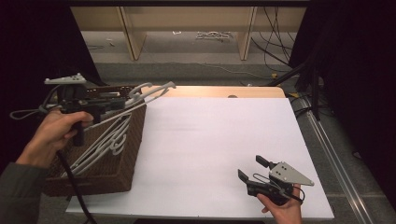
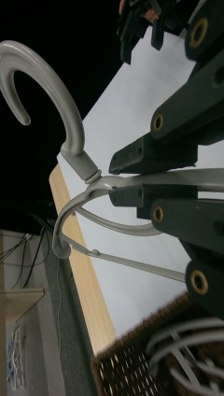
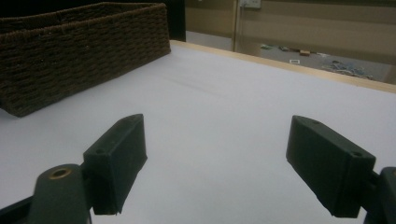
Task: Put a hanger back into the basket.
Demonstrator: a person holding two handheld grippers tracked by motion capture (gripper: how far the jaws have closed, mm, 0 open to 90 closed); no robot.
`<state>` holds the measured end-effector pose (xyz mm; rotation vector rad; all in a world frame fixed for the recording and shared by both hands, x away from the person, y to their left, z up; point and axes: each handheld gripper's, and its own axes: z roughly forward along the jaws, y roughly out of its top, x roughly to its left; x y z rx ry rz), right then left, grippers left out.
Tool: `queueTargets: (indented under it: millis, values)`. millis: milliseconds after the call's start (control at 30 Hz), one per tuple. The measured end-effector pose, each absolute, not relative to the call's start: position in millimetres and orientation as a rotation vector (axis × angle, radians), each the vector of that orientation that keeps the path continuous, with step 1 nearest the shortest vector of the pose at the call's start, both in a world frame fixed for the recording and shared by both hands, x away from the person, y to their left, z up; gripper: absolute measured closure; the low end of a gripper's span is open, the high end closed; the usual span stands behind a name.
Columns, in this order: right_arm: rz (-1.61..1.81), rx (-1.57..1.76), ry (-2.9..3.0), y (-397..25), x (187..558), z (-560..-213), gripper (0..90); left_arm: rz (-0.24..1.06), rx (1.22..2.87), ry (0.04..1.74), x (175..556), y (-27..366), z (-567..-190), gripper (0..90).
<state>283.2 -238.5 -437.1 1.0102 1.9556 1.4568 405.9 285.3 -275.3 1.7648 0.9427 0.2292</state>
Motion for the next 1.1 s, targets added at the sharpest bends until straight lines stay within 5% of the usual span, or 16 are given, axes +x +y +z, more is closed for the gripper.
queueTargets:
  millis: [500, 1100]
  values:
    - [1.472, 1.012, 1.965, -238, 282, -437, 21.1, 0.322, 1.675, 1.025, 380, 360, -284, 82.5]
    - [1.481, 1.01, 1.95, -237, 283, -438, 21.1, 0.323, 1.661, 1.102, 379, 390, -315, 82.5]
